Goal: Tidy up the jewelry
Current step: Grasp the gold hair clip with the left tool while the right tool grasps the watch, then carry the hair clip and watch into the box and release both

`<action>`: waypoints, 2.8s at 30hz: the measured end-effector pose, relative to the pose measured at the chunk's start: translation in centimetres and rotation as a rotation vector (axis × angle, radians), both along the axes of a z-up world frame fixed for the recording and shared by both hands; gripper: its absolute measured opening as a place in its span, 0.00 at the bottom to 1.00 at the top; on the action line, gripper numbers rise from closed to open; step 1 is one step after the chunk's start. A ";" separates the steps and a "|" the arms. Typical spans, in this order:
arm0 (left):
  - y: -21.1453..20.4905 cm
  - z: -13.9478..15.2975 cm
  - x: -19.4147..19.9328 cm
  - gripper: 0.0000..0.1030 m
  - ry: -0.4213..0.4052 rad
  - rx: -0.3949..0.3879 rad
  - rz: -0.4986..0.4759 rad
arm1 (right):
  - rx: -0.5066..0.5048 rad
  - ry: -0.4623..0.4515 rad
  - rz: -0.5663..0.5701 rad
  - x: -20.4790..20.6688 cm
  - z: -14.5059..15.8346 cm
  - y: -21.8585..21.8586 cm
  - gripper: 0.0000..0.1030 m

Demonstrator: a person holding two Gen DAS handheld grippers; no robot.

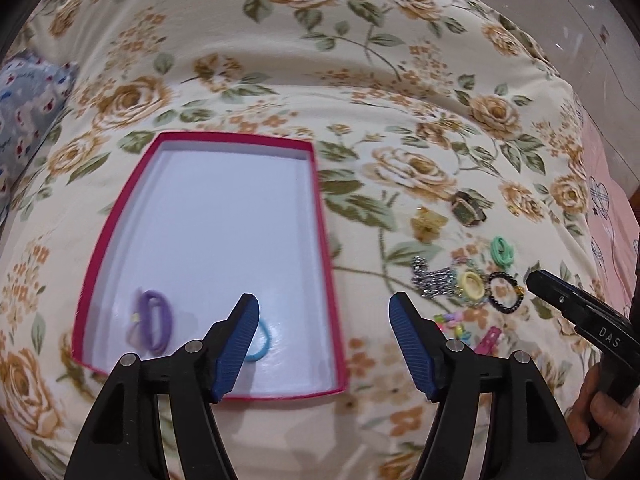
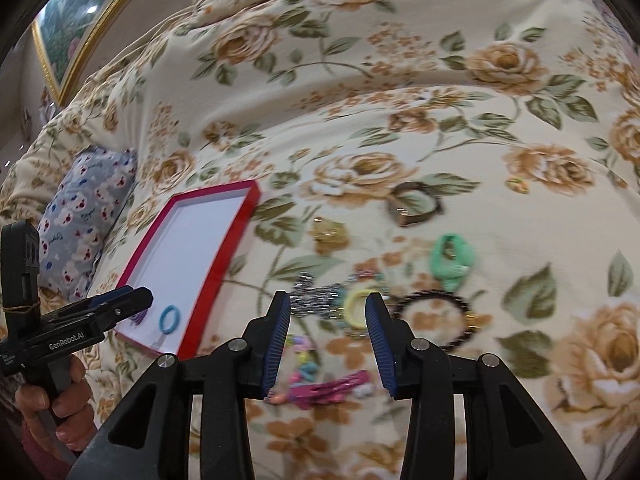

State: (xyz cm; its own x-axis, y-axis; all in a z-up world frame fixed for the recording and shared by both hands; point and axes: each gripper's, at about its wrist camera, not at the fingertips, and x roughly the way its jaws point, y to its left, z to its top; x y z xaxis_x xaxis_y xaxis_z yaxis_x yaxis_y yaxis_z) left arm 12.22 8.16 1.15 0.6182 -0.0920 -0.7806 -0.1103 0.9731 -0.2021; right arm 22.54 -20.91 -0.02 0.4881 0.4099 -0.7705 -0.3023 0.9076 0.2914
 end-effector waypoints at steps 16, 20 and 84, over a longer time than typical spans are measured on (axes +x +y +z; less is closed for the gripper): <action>-5.5 -0.9 6.9 0.69 0.018 0.031 -0.102 | -0.017 0.012 -0.077 4.7 -1.3 -4.2 0.40; -6.5 -1.8 9.1 0.70 0.026 0.021 -0.120 | -0.015 0.027 -0.081 6.0 -2.1 -4.4 0.40; 2.8 -1.9 6.5 0.37 -0.012 -0.060 0.006 | 0.058 0.076 0.140 7.8 -2.8 7.9 0.05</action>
State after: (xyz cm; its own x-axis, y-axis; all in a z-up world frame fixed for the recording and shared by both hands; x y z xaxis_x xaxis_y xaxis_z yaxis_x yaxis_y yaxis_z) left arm 18.75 10.99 -0.79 0.6280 -0.1345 -0.7665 -0.1138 0.9585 -0.2614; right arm 30.37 -13.02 -2.80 0.3642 0.5149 -0.7760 -0.3997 0.8390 0.3691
